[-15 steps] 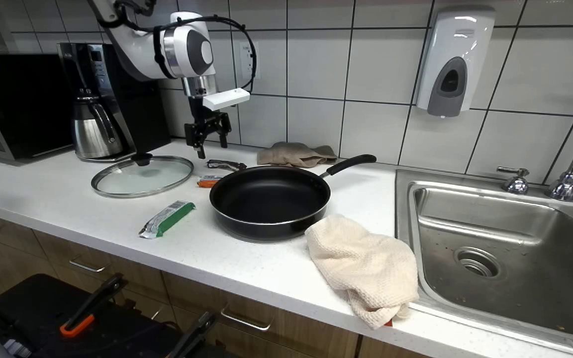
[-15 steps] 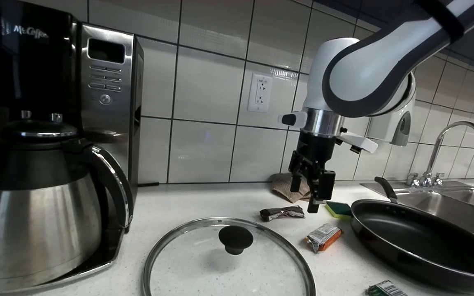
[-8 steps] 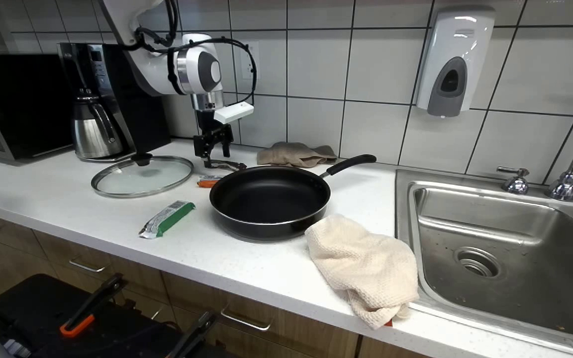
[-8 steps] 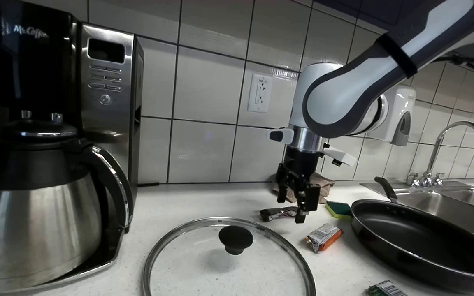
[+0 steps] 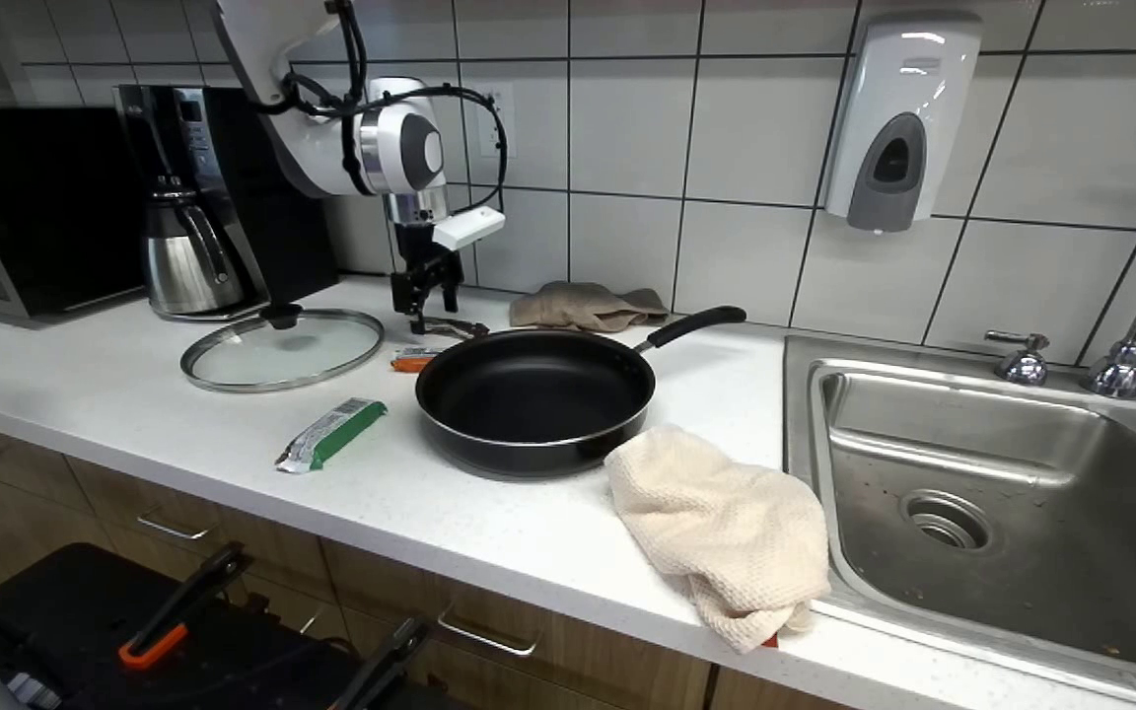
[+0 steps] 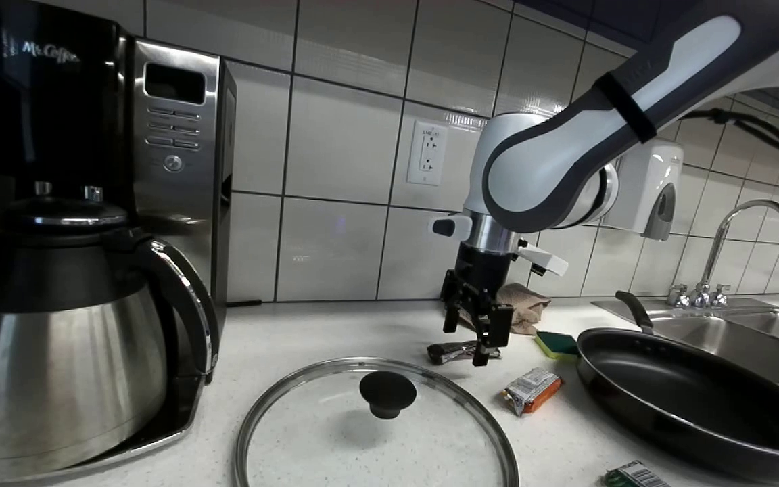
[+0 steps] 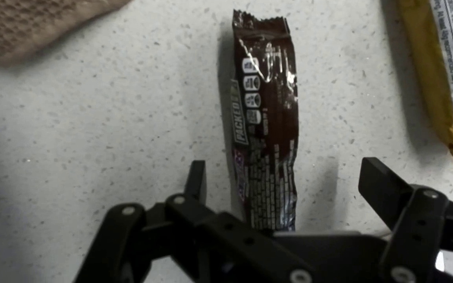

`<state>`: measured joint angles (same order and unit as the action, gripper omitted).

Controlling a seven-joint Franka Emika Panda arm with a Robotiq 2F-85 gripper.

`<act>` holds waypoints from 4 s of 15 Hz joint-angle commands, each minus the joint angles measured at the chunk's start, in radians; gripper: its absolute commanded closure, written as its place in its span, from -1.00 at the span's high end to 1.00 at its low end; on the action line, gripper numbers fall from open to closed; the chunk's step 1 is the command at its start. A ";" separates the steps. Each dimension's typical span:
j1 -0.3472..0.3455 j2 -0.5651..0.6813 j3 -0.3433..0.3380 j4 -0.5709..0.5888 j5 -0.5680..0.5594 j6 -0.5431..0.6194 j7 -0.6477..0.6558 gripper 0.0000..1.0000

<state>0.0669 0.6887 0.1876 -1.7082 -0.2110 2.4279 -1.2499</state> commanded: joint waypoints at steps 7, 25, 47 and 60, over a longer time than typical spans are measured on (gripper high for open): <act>0.015 0.017 -0.013 0.047 -0.027 -0.048 -0.026 -0.47; 0.023 -0.211 -0.102 -0.083 -0.107 -0.110 0.074 -0.94; -0.096 -0.549 -0.215 -0.560 -0.148 -0.016 0.308 -0.94; -0.147 -0.337 -0.281 -0.461 -0.235 0.110 0.354 -0.94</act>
<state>-0.0695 0.3323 -0.1028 -2.2058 -0.4283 2.5306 -0.9107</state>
